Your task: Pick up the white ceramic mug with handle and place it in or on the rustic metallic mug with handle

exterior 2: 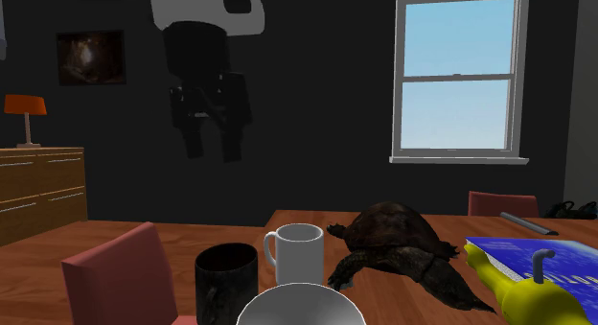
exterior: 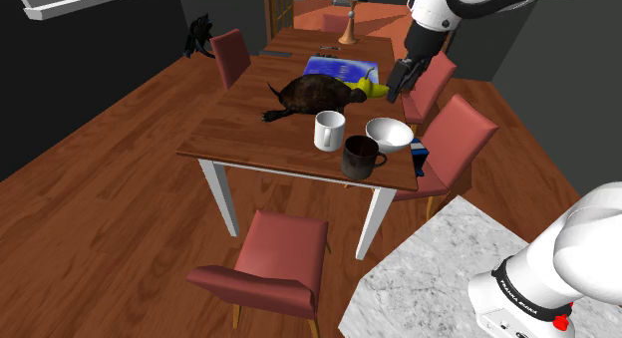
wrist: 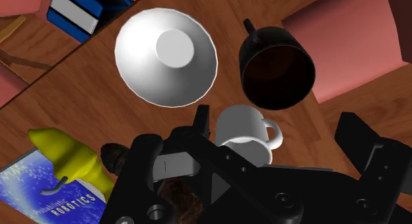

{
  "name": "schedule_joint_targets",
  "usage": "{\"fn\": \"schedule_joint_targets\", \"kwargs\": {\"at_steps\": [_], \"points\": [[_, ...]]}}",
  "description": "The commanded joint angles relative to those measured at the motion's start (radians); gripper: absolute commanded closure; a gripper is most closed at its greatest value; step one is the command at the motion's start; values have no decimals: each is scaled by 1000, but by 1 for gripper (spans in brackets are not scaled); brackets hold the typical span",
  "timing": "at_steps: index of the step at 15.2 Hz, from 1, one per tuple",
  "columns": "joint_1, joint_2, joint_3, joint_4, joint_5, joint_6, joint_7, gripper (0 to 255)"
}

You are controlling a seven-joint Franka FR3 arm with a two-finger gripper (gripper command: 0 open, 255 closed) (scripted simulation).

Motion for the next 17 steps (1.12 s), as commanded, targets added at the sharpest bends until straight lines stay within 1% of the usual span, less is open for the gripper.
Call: {"fn": "schedule_joint_targets", "kwargs": {"at_steps": [1, 9, 13, 17], "points": [[1, 66, 2, 17, 0, 44, -1, 0], [-2, 373, -4, 171, -3, 172, -23, 0], [-4, 530, -6, 278, -4, 208, -33, 0], [-5, 689, -7, 408, -5, 225, -41, 0]]}}
